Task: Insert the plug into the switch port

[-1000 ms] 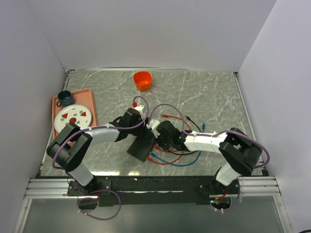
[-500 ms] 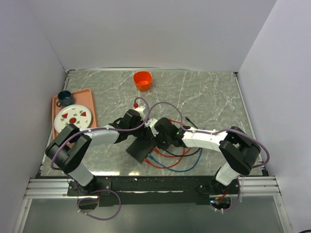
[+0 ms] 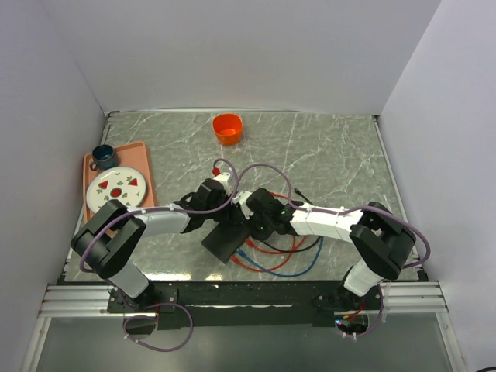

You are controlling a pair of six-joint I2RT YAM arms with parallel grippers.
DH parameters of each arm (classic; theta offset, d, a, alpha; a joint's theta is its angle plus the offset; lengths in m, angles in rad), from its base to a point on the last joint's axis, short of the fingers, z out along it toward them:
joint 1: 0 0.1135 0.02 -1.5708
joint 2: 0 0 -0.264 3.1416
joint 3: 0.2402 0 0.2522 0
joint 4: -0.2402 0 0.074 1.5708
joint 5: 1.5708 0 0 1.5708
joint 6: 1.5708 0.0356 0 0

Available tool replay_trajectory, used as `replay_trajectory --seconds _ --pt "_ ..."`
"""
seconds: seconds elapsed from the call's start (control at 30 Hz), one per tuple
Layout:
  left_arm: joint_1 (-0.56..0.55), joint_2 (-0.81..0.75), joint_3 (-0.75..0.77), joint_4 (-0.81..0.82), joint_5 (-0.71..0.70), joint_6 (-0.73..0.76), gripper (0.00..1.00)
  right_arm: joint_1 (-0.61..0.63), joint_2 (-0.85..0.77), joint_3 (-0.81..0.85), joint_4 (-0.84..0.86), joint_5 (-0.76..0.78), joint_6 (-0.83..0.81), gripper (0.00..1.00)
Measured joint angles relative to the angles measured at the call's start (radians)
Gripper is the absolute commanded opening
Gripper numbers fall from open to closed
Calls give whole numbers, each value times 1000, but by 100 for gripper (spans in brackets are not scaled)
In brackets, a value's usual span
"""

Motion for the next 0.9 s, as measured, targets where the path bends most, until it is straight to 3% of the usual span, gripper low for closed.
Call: replay_trajectory --seconds 0.9 --pt "-57 -32 -58 159 -124 -20 52 -8 -36 -94 149 54 55 0"
